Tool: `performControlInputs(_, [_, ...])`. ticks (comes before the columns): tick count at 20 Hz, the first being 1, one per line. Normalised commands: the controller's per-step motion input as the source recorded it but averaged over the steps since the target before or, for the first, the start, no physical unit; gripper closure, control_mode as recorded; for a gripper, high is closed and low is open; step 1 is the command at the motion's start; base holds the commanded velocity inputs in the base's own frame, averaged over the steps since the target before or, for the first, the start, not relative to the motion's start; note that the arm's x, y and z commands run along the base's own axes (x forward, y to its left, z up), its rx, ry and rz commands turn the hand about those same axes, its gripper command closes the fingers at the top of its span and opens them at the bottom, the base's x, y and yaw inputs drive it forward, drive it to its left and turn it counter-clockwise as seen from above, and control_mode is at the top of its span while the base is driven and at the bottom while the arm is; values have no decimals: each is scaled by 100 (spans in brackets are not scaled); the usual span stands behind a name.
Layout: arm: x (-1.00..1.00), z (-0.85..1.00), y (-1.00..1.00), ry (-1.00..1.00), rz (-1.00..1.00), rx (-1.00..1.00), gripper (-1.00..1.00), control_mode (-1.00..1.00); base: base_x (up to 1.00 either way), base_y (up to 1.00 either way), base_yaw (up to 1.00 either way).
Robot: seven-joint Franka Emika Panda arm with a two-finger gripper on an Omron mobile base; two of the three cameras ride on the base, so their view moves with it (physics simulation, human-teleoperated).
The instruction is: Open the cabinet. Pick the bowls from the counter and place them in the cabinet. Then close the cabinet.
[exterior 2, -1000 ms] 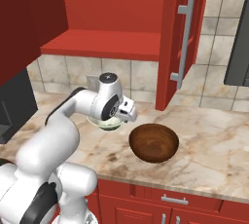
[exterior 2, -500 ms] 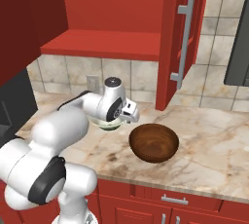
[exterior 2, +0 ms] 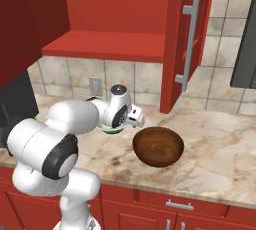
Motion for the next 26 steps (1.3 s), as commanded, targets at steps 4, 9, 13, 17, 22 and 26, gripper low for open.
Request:
performControlInputs(4, [34,-29,-3,-2,0,0,-100,-100,0,0,0])
performControlInputs(9, [24,-22,-3,-3,0,0,-100,-100,0,0,0])
performControlInputs(13, [8,-13,0,-1,0,2,-100,-100,0,0,0])
performControlInputs(17, [0,0,0,0,0,2,100,-100,0,0,0])
performControlInputs(22, [0,0,0,0,0,0,100,-100,0,0,0])
performControlInputs(26, [0,7,0,-1,0,1,100,-100,0,0,0])
